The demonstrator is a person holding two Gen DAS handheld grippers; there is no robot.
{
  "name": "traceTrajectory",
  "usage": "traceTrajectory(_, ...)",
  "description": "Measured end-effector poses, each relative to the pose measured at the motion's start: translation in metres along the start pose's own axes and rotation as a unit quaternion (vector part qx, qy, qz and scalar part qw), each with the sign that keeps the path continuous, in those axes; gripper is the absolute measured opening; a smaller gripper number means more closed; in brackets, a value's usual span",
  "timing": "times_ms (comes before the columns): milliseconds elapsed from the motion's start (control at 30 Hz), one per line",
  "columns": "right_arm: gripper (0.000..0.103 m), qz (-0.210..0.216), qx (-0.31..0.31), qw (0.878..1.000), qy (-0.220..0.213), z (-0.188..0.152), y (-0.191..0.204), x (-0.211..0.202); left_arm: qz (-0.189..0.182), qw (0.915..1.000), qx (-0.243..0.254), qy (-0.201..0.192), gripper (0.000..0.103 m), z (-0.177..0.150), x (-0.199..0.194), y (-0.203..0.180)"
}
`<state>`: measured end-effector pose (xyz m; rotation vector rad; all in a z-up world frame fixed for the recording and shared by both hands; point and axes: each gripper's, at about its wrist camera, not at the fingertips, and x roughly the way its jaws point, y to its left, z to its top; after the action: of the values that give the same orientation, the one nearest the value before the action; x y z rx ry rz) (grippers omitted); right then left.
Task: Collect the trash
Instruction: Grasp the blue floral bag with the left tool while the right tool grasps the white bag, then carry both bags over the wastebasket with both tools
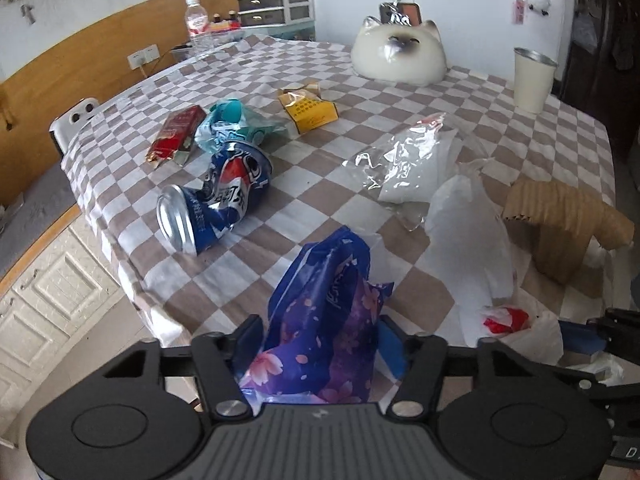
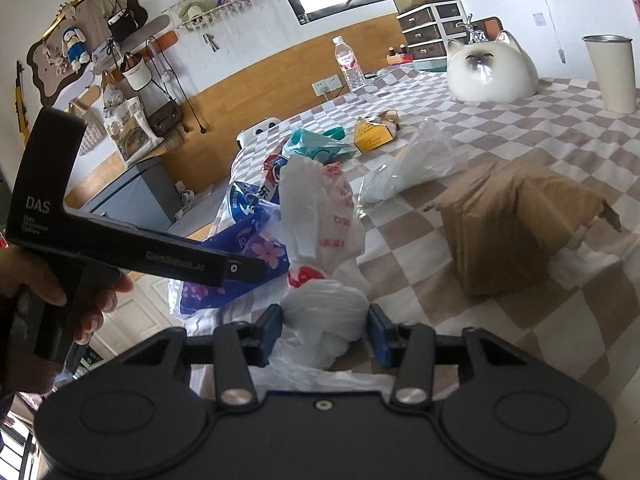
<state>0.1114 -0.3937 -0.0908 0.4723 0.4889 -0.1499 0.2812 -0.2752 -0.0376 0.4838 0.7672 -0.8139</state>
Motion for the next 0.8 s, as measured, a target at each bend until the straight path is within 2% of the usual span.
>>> traceTrajectory(133,0.046,-0.003,-0.005,1.000,-0.004,-0.002,0.005,-0.004,0.005,0.9995,-0.020,-0.024,0.039,-0.010,-0.012,-0.002)
traceTrajectory(233,0.046,-0.001,-0.011,1.000,-0.008,-0.007,0.010,-0.010,0.021,0.9981,-0.034,-0.047,0.031,-0.020,-0.026,-0.006)
traceTrajectory(433,0.046,-0.006,-0.017,0.999,-0.027,-0.011,0.016,-0.028,0.035,0.9928,-0.067,-0.093,0.024,-0.039,-0.061,-0.008)
traceTrajectory(800,0.046,-0.004,-0.046,0.998,-0.045,-0.008,0.042,-0.039,0.084,0.9775,-0.131,-0.143,0.023,-0.087,-0.114,0.010)
